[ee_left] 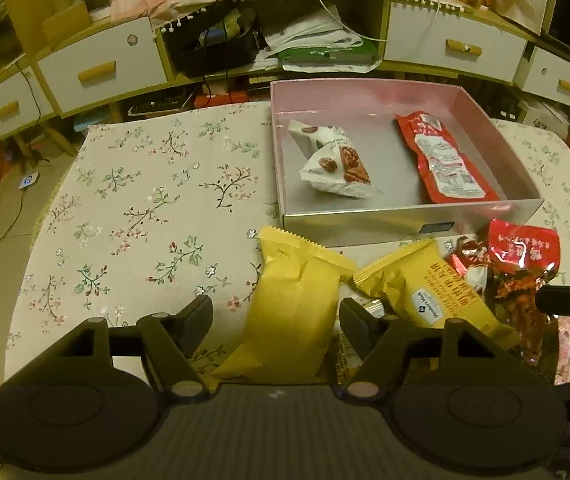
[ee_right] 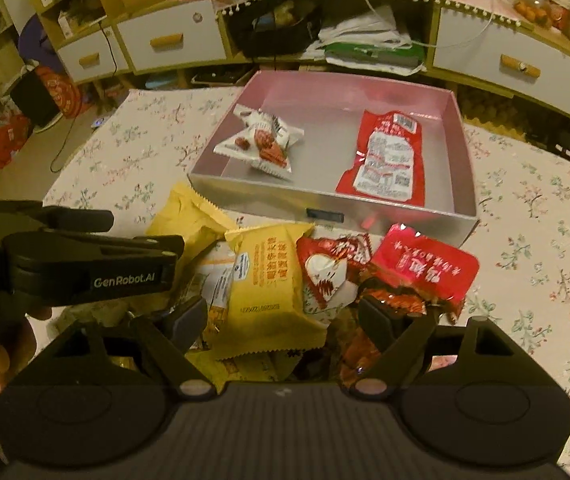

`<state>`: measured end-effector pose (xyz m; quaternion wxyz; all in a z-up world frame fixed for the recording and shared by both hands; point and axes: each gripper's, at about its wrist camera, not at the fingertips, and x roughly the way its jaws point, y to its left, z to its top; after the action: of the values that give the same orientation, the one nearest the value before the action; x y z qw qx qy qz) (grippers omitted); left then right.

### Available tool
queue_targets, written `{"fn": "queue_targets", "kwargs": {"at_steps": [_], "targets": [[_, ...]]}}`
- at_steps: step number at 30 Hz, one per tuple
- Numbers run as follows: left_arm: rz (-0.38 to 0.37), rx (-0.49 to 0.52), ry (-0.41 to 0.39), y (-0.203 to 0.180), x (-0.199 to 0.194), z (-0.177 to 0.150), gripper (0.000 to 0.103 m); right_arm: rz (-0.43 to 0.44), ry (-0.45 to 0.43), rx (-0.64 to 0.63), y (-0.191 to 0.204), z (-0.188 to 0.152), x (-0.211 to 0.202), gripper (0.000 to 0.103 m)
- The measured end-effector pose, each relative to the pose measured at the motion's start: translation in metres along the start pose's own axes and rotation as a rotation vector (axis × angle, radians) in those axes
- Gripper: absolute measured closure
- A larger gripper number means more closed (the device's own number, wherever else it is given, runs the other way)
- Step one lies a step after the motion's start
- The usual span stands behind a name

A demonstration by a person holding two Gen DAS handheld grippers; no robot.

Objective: Organize snacks
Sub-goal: 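Move both open tools back to the snack pile, then grasp a yellow bread packet with the left tool while the right grasps another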

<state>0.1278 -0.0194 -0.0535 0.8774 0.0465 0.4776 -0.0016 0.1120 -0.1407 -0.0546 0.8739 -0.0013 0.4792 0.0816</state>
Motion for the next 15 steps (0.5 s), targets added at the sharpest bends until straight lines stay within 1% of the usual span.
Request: {"fn": "queue_targets", "kwargs": {"at_steps": [5, 7, 11, 12, 14, 15], "targets": [[-0.006, 0.012, 0.017, 0.000, 0.006, -0.002, 0.024, -0.012, 0.006, -0.014, 0.001, -0.003, 0.009, 0.024], [0.000, 0.025, 0.020, 0.000, 0.008, -0.004, 0.022, -0.021, 0.009, -0.019, 0.002, -0.004, 0.013, 0.030], [-0.002, 0.024, 0.036, 0.000, 0.013, -0.005, 0.021, -0.012, 0.022, -0.020, 0.002, -0.005, 0.019, 0.043], [-0.006, 0.024, 0.041, 0.000, 0.015, -0.005, 0.021, -0.008, 0.024, -0.017, 0.001, -0.005, 0.020, 0.042], [-0.011, 0.029, 0.050, 0.000, 0.016, -0.005, 0.020, -0.001, 0.022, -0.019, 0.001, -0.005, 0.021, 0.043], [-0.013, 0.031, 0.052, 0.000, 0.017, -0.005, 0.019, 0.003, 0.023, -0.023, 0.001, -0.005, 0.021, 0.046]]}}
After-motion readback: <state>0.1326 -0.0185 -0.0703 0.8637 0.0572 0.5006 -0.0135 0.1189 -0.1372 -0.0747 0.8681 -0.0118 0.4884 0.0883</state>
